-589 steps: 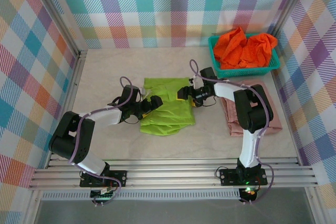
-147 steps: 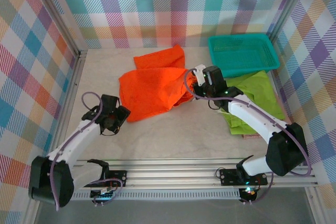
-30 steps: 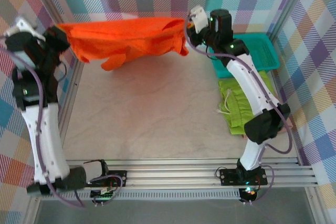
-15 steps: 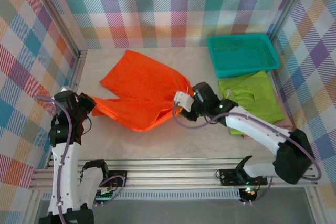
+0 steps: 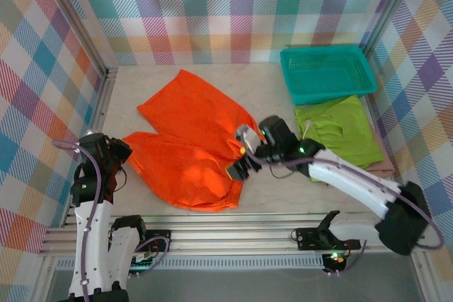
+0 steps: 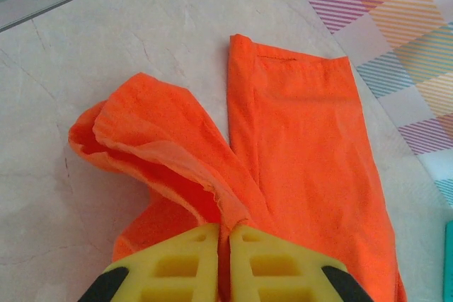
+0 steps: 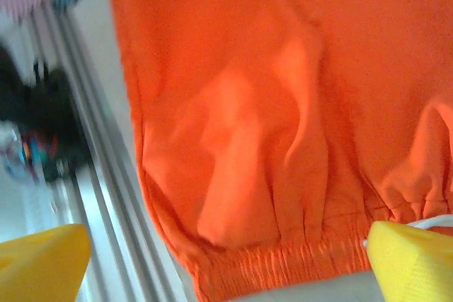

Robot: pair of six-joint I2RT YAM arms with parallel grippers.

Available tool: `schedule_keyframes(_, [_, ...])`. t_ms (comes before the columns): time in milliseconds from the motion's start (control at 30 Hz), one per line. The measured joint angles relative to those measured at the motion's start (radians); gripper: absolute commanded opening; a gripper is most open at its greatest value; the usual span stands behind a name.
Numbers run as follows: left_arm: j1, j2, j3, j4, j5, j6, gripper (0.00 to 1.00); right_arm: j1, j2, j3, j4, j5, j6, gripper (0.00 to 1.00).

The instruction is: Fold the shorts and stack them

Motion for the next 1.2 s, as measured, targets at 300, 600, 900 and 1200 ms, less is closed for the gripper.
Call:
schedule_keyframes(300, [0.000,0.016,0.000,0.006,0.000,-0.004,0.11,-0.111,0.536,0.249,-0.032,-0.006,0.404,0.99])
schedule_keyframes(600, [0.000,0.003,-0.029,0.022,0.012,-0.010,0.11,-0.243,0.699,0.418,-0.118,0.034,0.484,1.00])
schedule_keyframes(900, [-0.021,-0.021,-0.123,0.082,0.098,-0.044,0.06,-0.348,0.982,0.892,-0.311,0.083,0.373,0.99])
schedule_keyframes(1200, [-0.073,-0.082,-0.233,0.094,0.116,-0.100,0.06,-0.375,0.887,0.873,-0.298,0.083,0.329,0.99])
